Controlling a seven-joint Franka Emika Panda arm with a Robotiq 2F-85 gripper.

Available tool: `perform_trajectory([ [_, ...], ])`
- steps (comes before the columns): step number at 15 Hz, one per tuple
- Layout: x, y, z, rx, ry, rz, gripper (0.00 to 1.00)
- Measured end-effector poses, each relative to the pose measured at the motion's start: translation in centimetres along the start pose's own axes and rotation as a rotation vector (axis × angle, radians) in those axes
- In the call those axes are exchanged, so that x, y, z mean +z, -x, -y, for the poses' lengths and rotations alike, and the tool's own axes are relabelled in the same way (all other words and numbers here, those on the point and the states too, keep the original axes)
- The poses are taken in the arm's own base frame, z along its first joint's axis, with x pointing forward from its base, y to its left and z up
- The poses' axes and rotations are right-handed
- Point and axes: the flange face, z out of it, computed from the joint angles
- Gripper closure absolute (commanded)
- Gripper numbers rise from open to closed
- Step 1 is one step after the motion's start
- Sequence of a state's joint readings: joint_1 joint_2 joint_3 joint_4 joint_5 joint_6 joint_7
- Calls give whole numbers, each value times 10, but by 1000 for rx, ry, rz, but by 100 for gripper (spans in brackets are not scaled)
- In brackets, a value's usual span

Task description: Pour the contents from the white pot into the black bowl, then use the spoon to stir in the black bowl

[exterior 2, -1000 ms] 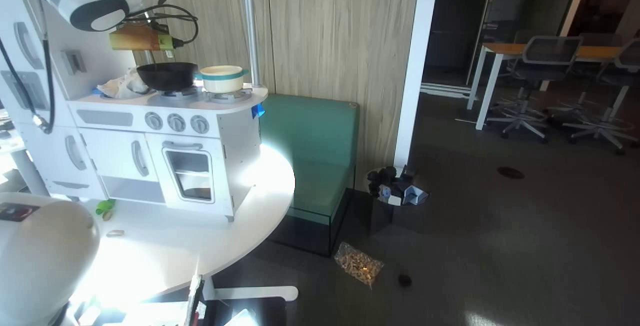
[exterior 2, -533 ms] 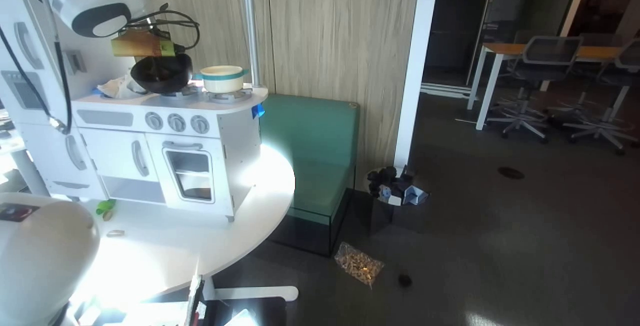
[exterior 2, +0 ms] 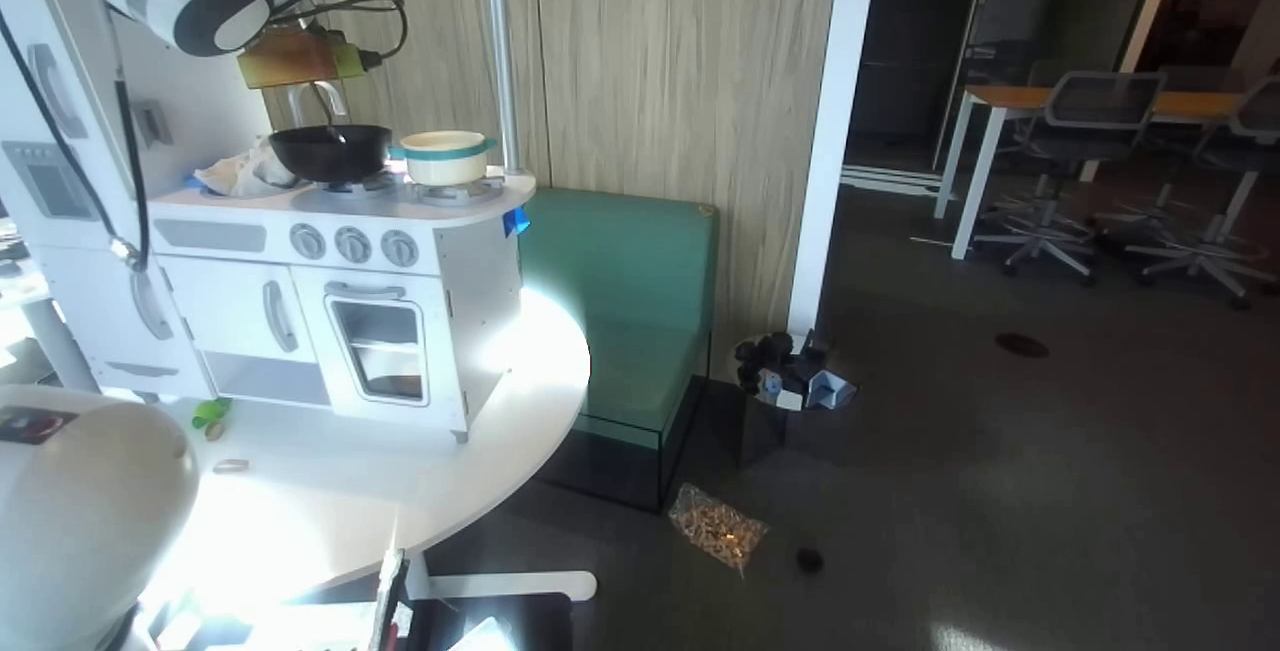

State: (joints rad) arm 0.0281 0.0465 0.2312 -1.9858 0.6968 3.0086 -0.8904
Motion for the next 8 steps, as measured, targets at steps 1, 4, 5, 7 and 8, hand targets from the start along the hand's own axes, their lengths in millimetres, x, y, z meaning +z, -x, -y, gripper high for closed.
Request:
perform_trajectory([
  [1, 1, -2, 1, -3, -3, -3, 98],
  [4, 9, -4, 14, -36, -29, -7, 97],
  [5, 13, -5, 22, -49, -46, -9, 98],
  [7, 21, -6, 37, -79, -75, -11, 97],
  [8, 25, -6, 42, -94, -85, -10, 97],
])
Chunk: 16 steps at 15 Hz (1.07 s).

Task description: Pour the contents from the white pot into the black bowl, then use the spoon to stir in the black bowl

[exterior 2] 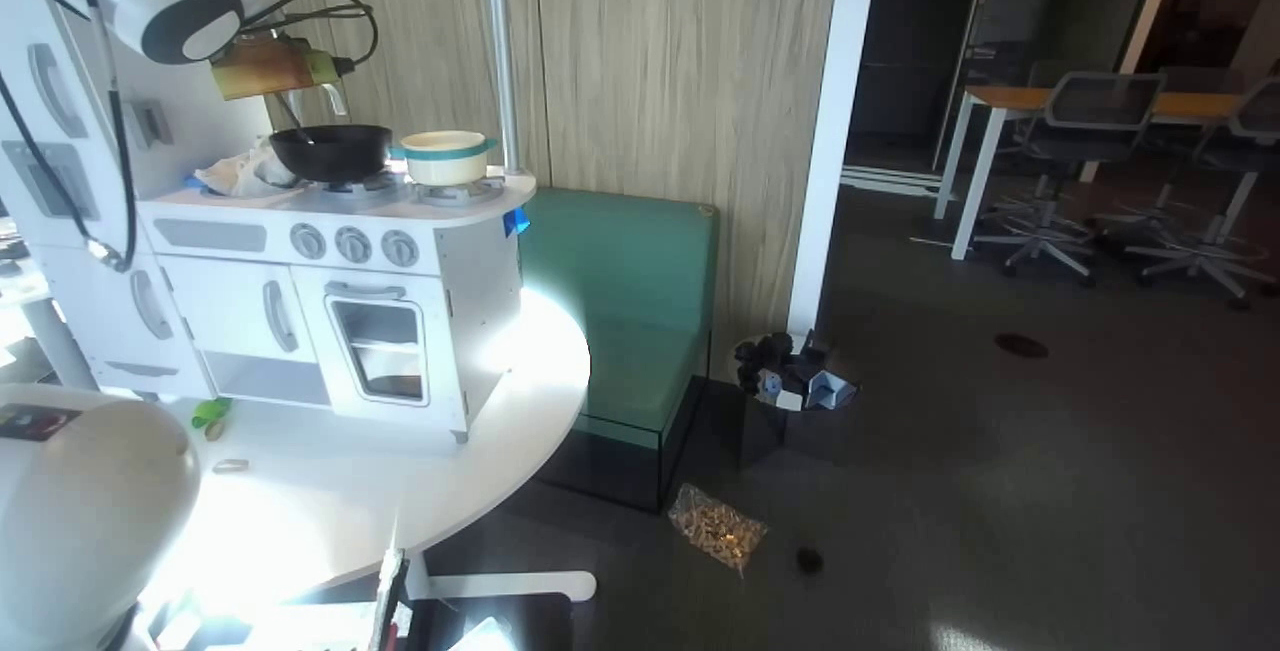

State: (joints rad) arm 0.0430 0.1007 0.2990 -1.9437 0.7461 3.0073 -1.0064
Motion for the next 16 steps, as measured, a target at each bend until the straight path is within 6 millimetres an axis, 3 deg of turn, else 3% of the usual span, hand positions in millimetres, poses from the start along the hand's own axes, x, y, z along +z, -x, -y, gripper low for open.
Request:
perform_trajectory([
  [3, 6, 4, 0, -12, 16, -4, 97],
  [10, 1, 20, -21, 2, 148, -38, 97],
  [16, -1, 24, -27, -55, 222, -58, 95],
])
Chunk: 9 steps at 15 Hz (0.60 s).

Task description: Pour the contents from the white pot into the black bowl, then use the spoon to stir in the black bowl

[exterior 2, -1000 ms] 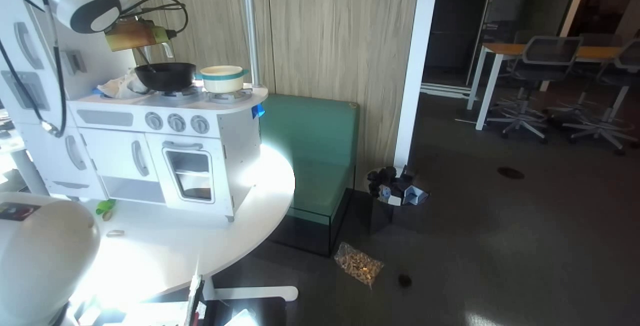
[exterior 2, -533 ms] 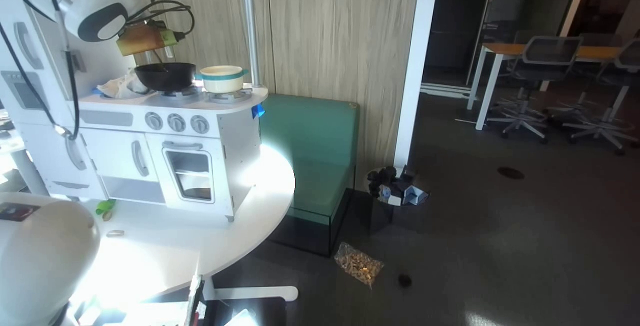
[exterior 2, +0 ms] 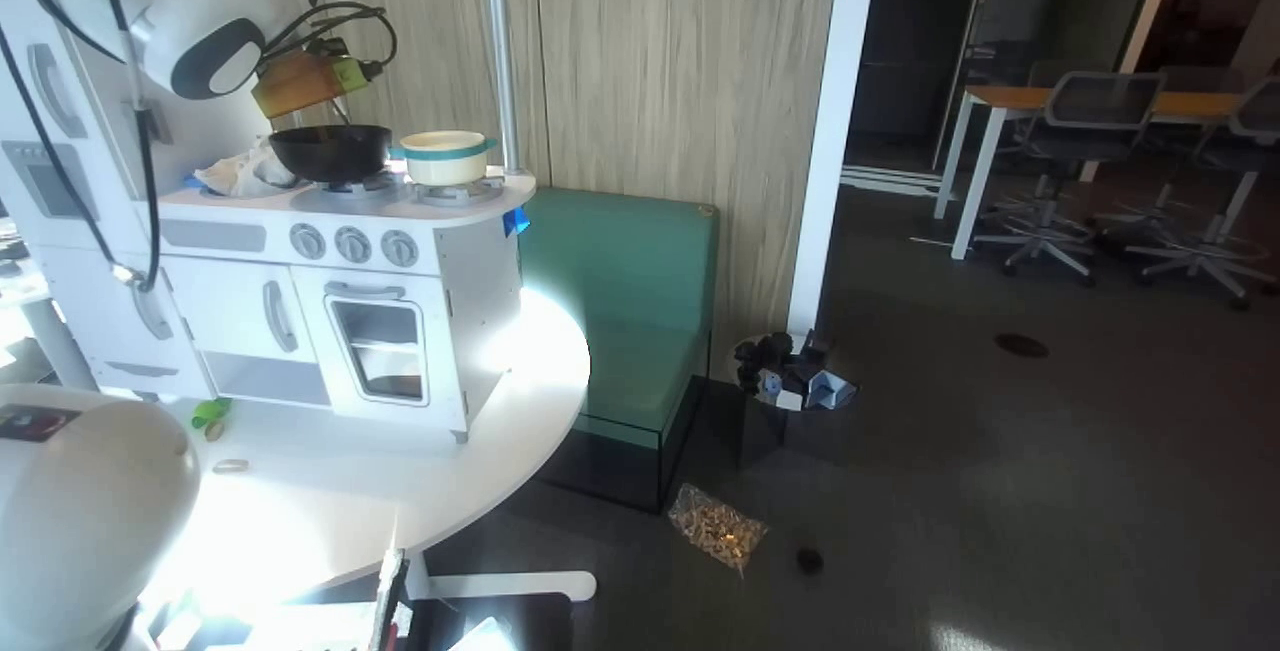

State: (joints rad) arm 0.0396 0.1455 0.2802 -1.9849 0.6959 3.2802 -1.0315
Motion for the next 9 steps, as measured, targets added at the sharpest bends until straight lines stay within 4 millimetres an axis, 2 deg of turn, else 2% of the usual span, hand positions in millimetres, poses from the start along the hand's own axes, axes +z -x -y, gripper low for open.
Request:
perform_trajectory([
  [4, 1, -7, 10, -102, -13, -12, 96],
  [9, -4, -41, 42, -162, -68, -81, 95],
])
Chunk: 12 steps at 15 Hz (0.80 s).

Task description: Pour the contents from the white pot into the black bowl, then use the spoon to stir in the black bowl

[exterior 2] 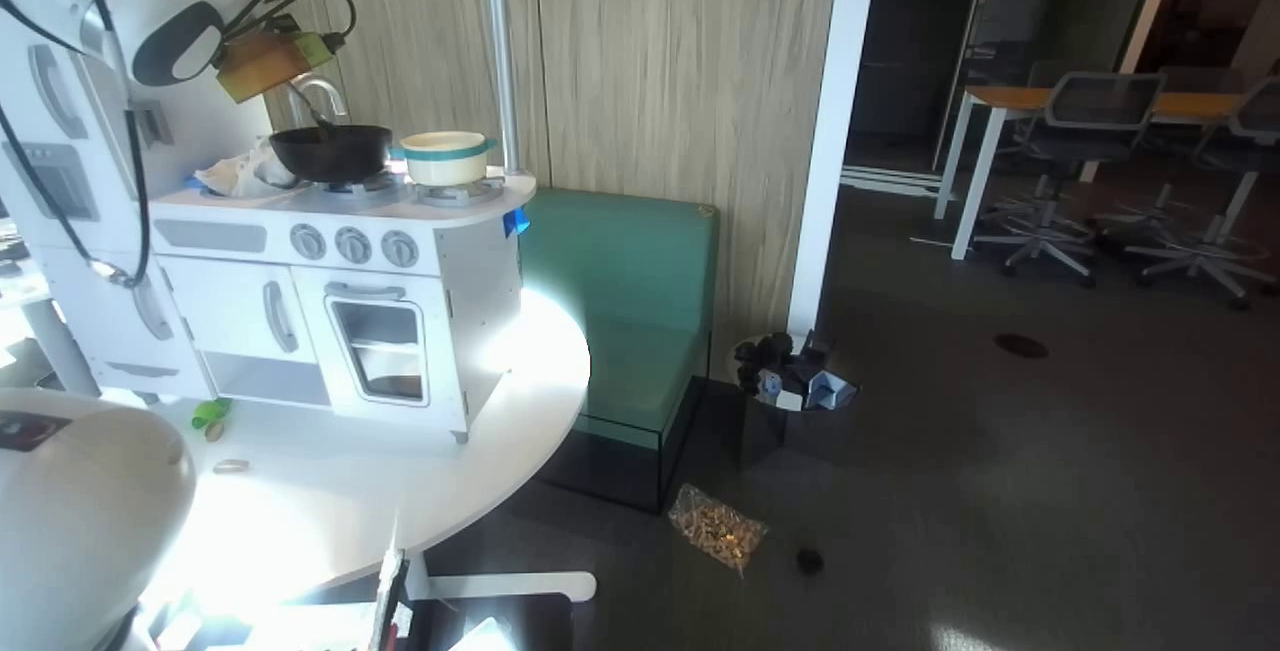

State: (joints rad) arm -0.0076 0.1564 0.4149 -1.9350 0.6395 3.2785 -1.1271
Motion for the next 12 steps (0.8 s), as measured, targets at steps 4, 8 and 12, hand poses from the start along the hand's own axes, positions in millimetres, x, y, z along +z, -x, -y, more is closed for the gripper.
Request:
perform_trajectory([
  [4, 1, -15, 6, 51, -15, -38, 96],
  [8, 3, -17, 0, 56, -3, -55, 95],
  [12, 8, -26, 2, 24, -27, -87, 96],
])
